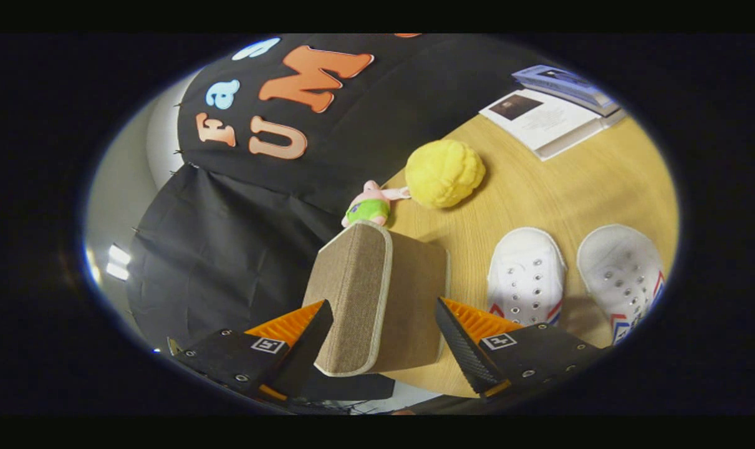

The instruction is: Open the storage box then place both shoes into the box .Put the left shoe in first, then the right shoe, with the right side of both shoes facing outward in a uniform manner.

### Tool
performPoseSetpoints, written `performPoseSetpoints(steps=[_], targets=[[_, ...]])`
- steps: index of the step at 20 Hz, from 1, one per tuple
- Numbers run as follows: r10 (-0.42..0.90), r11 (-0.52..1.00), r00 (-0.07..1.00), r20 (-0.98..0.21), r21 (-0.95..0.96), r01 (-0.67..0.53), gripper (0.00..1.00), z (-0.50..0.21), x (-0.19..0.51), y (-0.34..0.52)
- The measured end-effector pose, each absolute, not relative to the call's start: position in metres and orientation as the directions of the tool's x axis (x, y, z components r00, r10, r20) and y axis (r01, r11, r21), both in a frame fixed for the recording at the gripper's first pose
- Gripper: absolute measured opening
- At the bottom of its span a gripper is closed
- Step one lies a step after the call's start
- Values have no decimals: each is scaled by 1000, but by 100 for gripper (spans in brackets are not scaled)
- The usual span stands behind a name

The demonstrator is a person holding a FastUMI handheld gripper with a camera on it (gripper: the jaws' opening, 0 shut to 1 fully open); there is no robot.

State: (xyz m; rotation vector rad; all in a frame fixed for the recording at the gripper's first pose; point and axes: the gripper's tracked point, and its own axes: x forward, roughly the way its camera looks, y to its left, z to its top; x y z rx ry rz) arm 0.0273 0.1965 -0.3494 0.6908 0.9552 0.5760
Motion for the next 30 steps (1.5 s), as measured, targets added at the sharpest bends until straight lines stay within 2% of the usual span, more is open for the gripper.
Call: performPoseSetpoints(steps=[4,14,18,25,27,28,29,30], targets=[[780,575,379,-498,809,-122,98,-360,22,229],[878,396,307,-367,918,-35,98,-349,11,266],[897,332,312,-312,943,-11,95,-333,7,264],[887,286,388,-250,958,-38,90,-302,6,248],[883,269,412,-227,962,-48,83,-294,7,250],[883,261,417,-215,964,-55,74,-290,5,253],[882,264,422,-213,962,-67,70,-289,5,256],[876,283,426,-224,956,-78,62,-290,2,258]])
